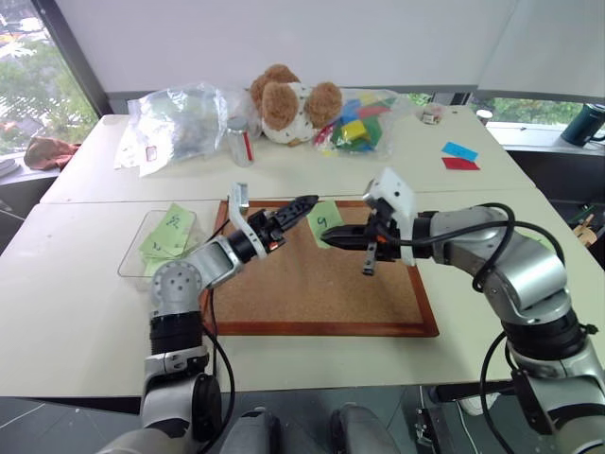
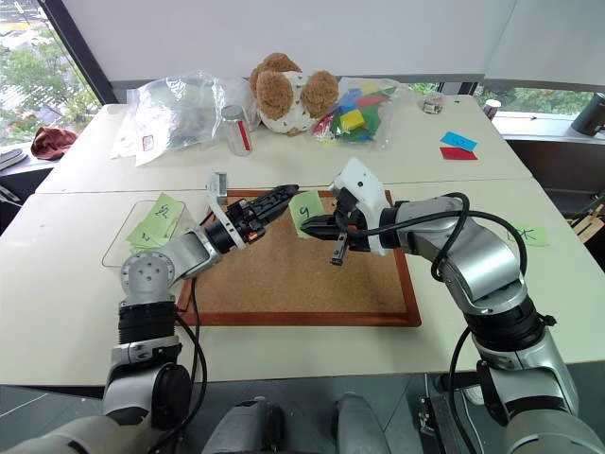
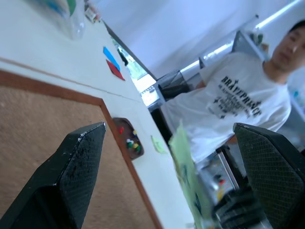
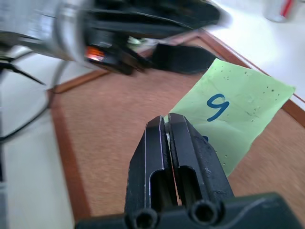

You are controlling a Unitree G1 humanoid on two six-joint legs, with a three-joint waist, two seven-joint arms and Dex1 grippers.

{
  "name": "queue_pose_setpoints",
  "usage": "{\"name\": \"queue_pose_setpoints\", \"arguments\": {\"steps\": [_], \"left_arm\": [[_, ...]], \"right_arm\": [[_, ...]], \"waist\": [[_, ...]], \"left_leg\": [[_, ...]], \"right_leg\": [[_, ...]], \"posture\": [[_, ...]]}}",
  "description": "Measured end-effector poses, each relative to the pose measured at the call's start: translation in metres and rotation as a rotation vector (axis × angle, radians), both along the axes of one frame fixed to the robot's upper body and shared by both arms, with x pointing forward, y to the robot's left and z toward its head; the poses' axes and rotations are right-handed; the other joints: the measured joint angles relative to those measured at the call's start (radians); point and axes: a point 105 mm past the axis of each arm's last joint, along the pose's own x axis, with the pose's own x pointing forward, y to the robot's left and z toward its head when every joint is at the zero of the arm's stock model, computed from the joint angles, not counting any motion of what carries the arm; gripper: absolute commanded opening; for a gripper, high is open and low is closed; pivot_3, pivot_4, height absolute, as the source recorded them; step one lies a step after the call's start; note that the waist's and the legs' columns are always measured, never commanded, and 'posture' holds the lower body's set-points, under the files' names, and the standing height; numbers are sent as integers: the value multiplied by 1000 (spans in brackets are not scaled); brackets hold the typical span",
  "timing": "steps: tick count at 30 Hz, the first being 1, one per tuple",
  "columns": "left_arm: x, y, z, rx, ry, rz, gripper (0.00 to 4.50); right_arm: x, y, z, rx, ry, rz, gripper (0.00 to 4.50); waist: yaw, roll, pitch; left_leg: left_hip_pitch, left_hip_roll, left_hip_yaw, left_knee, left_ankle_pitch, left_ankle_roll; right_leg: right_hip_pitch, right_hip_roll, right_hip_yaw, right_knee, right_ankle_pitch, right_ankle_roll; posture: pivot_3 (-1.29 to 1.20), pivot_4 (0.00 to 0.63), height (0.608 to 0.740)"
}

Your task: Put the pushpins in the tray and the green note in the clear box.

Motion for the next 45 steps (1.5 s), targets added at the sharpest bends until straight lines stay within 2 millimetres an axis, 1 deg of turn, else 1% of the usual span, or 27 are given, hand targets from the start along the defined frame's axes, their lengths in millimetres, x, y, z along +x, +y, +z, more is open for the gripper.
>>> {"name": "queue_pose_setpoints", "arguments": {"steps": [2,7,11,14,16,19,21,22,30,37,43,45], "left_arm": [[-3,-8,-1,-15,25,-33,4414],[-10,-18,-4,-24,55,-80,4414],[-17,-25,-11,-40,94,-113,4414],[-19,-26,-12,-44,105,-111,3615],[-21,-27,-11,-55,107,-112,2701],[-22,-26,-12,-63,119,-107,1015],[-23,-27,-11,-68,122,-109,66],[-24,-27,-12,-73,126,-109,12],[-24,-26,-11,-88,146,-105,12],[-21,-16,-11,-70,122,-82,12],[-20,-15,-15,-42,112,-85,12],[-19,-13,-19,-29,122,-73,12]], "right_arm": [[-3,3,-1,-7,-1,19,0],[-5,6,-3,-15,5,35,0],[-6,6,-3,-15,6,38,0],[-6,6,-3,-15,6,38,0],[-5,6,-3,-15,3,38,0],[-5,6,-3,-16,5,39,0],[-5,7,-1,-16,-2,39,0],[-5,7,0,-16,-6,40,0],[-3,7,1,-14,-15,29,0],[-2,7,6,-11,-26,17,0],[-1,6,9,-8,-20,9,0],[-1,4,15,-2,-39,0,0]], "waist": [[0,0,0],[0,0,0],[0,0,0],[0,0,0],[0,0,0],[0,0,0],[0,0,0],[0,0,0],[0,0,0],[0,0,0],[1,0,0],[1,0,0]], "left_leg": [[0,0,0,0,0,-1],[0,0,0,0,1,-1],[0,0,0,0,1,-1],[0,0,0,0,1,-1],[0,0,0,0,1,-1],[0,0,0,0,1,-2],[0,0,0,0,1,-2],[0,0,0,0,1,-2],[0,0,0,0,1,-2],[0,0,0,0,1,-2],[0,0,0,0,1,-2],[0,0,0,0,1,-2]], "right_leg": [[0,0,0,0,0,0],[0,0,0,0,0,0],[0,0,0,0,0,0],[0,0,0,0,0,0],[0,0,0,0,0,0],[0,0,0,0,0,0],[0,0,0,0,0,0],[0,0,0,0,0,0],[0,0,0,0,0,0],[0,0,0,0,0,0],[0,0,0,0,0,0],[0,0,0,0,0,0]], "posture": [[0,150,740],[0,150,740],[0,150,740],[0,150,740],[0,150,740],[0,150,740],[0,150,740],[0,150,740],[0,150,740],[0,150,740],[0,150,740],[0,150,740]]}}
